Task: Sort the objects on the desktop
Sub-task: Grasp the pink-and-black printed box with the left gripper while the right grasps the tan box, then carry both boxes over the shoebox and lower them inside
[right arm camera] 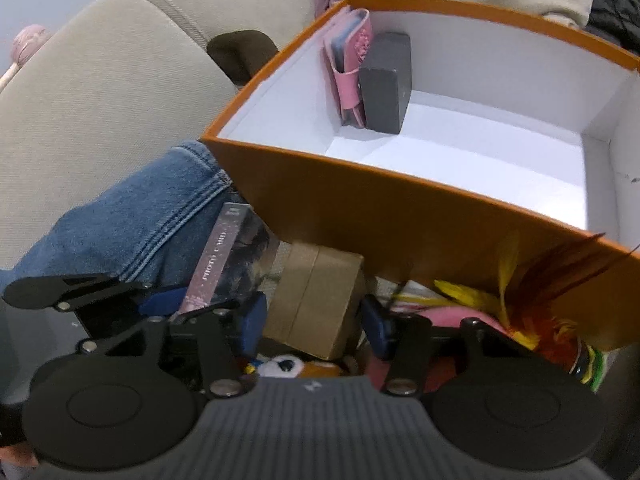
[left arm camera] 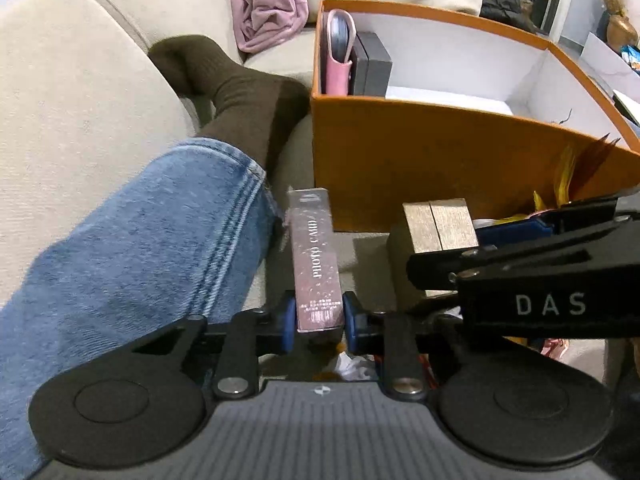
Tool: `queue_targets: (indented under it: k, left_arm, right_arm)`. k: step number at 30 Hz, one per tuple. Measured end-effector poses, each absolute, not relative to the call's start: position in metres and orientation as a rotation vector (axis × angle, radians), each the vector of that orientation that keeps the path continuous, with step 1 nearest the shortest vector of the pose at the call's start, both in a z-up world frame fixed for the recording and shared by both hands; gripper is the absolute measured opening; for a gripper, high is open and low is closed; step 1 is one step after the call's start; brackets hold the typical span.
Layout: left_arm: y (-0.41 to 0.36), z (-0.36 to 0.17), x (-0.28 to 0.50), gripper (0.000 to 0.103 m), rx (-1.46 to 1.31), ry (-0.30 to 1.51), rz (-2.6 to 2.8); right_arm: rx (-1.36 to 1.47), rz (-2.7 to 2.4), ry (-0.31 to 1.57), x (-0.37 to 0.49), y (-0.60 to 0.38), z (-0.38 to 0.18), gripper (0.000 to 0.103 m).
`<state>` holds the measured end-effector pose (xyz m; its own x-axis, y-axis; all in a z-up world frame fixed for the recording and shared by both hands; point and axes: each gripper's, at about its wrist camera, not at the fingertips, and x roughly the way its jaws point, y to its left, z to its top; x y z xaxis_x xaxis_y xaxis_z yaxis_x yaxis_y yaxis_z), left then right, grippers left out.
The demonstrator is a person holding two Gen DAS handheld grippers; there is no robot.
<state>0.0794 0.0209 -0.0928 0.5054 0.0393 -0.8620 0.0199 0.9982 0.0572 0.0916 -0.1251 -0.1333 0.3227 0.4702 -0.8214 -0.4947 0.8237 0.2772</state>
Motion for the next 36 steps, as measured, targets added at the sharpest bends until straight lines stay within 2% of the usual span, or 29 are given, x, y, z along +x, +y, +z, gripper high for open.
queue_targets:
  k: [6,16,28,36]
  left_arm:
    - [0.030,-0.066,0.062,0.026,0.029,1.006,0.015]
    - [0.045,-0.051,0.064,0.026,-0.008,1.008,-0.001]
    - [0.039,-0.084,0.078,0.027,0.028,1.034,0.018]
    - [0.039,-0.051,0.062,0.026,0.008,0.958,0.024]
  right_arm:
    - [-0.019,0.617,1.070,0.094,-0.126,-0.131,0.052]
    - [-0.101,0.582,1.079,0.101,-0.106,-0.144,0.060]
    - [-0.040,0.643,0.972,0.091,-0.127,-0.118,0.054]
    - [0.056,0.731,0.872,0.084,-0.147,-0.081,0.054]
